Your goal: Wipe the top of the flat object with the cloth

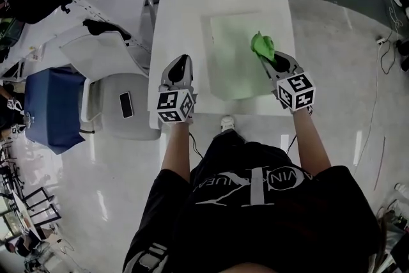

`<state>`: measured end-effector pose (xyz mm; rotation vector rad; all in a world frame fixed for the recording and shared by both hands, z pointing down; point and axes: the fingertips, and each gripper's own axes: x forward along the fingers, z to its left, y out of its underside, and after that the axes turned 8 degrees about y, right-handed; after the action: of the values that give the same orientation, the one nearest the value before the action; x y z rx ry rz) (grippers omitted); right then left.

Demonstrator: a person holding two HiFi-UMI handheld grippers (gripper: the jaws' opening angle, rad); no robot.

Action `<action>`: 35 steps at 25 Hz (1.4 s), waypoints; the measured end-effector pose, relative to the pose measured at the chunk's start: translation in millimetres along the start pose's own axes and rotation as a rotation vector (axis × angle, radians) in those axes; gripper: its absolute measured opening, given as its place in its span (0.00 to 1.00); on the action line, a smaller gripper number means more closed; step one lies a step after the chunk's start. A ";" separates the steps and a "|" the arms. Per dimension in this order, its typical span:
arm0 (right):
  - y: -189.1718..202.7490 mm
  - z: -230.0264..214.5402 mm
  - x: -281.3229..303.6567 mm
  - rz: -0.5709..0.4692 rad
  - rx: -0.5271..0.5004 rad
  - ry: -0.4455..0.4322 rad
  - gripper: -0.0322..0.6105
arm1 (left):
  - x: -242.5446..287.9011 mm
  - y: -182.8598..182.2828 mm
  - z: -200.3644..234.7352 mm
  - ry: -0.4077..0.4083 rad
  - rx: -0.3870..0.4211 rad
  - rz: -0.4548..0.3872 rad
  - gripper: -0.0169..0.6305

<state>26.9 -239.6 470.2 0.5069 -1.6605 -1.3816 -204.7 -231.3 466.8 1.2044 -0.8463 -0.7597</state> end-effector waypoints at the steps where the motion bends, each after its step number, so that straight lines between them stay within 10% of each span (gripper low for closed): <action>1: -1.1 0.1 5.6 0.008 -0.004 0.004 0.14 | 5.5 2.9 3.2 0.013 -0.014 0.011 0.05; 6: -7.0 4.1 33.8 0.052 -0.036 0.021 0.14 | 33.2 22.9 9.6 0.097 -0.087 0.081 0.31; 12: -9.7 17.6 56.4 0.100 -0.106 0.002 0.14 | 55.2 46.0 -13.7 0.228 -0.171 0.143 0.38; 35: -22.8 57.4 185.7 0.273 -0.411 -0.184 0.14 | 94.2 81.6 -44.3 0.281 -0.281 0.271 0.28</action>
<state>-122.0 -356.9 518.5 -0.0826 -1.4645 -1.5409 -115.7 -275.4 554.2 0.8975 -0.6290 -0.4572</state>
